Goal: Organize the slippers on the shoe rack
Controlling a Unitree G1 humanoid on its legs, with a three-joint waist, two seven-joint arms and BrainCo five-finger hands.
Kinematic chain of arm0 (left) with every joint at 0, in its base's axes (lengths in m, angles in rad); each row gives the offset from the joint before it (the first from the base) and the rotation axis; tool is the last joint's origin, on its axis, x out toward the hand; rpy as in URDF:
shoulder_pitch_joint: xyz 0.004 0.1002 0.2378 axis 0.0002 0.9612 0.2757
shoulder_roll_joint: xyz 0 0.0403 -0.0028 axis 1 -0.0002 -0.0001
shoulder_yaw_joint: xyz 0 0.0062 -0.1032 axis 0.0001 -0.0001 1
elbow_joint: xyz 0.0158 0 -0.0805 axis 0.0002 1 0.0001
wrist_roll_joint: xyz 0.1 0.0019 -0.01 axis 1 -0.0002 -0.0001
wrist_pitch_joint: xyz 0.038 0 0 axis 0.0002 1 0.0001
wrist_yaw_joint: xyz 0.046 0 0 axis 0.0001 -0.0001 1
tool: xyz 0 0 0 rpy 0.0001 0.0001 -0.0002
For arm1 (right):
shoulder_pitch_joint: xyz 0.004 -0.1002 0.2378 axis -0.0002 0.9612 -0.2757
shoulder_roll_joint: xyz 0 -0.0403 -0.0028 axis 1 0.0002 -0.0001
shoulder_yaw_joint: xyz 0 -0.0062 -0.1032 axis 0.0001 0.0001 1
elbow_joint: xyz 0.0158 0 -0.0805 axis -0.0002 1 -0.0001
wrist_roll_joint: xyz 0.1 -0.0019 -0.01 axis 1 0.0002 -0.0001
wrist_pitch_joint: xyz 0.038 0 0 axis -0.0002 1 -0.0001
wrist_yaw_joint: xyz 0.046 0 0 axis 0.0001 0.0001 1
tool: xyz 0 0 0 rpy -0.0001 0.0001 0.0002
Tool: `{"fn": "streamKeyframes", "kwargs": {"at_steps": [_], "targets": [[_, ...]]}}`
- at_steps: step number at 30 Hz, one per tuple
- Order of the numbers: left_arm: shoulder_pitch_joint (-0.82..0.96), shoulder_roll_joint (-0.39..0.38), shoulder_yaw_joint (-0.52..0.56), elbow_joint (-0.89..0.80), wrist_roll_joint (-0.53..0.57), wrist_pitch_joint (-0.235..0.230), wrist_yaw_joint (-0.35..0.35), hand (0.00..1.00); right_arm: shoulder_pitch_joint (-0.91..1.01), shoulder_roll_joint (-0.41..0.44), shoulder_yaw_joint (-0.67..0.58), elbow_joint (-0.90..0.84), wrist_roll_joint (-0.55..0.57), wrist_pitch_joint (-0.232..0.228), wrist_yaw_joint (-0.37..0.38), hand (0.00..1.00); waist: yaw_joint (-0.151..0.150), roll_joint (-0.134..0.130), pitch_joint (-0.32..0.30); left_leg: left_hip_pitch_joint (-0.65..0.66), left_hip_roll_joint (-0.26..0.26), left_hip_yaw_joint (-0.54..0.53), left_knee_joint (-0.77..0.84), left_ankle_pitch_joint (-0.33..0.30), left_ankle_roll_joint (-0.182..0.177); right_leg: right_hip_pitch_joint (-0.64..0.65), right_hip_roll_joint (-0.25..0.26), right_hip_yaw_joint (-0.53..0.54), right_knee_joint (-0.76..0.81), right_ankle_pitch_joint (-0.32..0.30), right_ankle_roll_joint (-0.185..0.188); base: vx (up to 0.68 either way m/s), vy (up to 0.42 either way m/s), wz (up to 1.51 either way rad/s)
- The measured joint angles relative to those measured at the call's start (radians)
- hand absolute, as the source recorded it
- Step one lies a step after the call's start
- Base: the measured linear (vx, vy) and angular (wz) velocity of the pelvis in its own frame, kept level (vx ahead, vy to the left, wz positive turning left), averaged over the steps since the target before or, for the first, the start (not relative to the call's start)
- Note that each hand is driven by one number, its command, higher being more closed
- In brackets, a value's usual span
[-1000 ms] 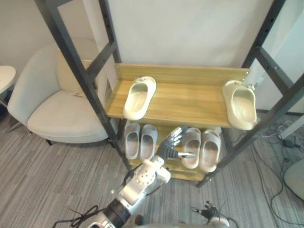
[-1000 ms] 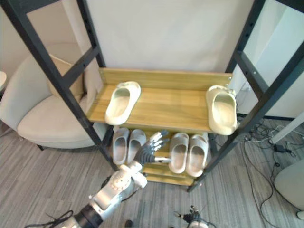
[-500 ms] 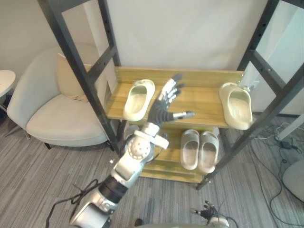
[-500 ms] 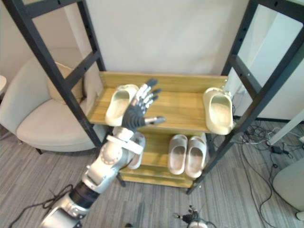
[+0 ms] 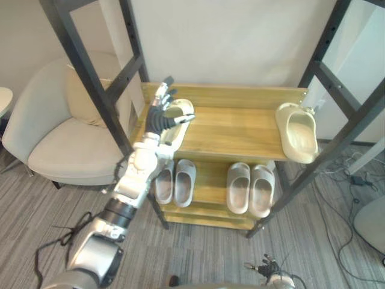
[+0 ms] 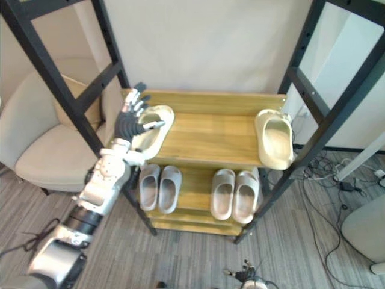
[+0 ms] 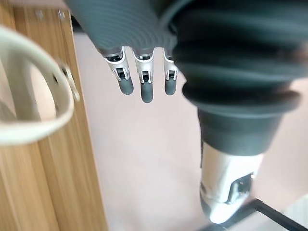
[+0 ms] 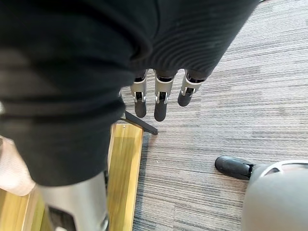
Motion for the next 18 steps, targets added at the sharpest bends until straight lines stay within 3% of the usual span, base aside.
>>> {"fn": "streamKeyframes", "kwargs": {"at_steps": [5,9,18], "targets": [[-0.089,0.105,0.016,0.09,0.002,0.017,-0.003,0.0,-0.003,0.0,-0.037,-0.036,0.0,0.007,0.005,0.0,-0.006,0.006,0.025,-0.027,0.0,0.007,0.0,0.0,0.0,-0.032,0.0,0.008,0.005,0.007,0.0,0.01,0.003,-0.05],[-0.104,0.143,0.017,0.117,0.022,0.025,-0.007,0.0,-0.006,0.001,-0.037,-0.036,0.002,0.007,0.006,0.0,-0.006,0.009,0.038,-0.031,-0.001,0.007,0.0,0.0,0.0,-0.041,0.0,0.016,0.005,0.007,0.0,0.03,-0.002,-0.05],[-0.21,0.154,0.015,0.24,0.081,0.044,-0.01,0.0,-0.027,0.002,-0.037,-0.037,0.004,0.007,0.014,0.0,-0.007,0.026,0.072,-0.064,0.003,0.009,0.0,0.001,0.0,-0.08,0.003,0.028,0.006,0.019,-0.006,-0.01,0.001,-0.04]]}}
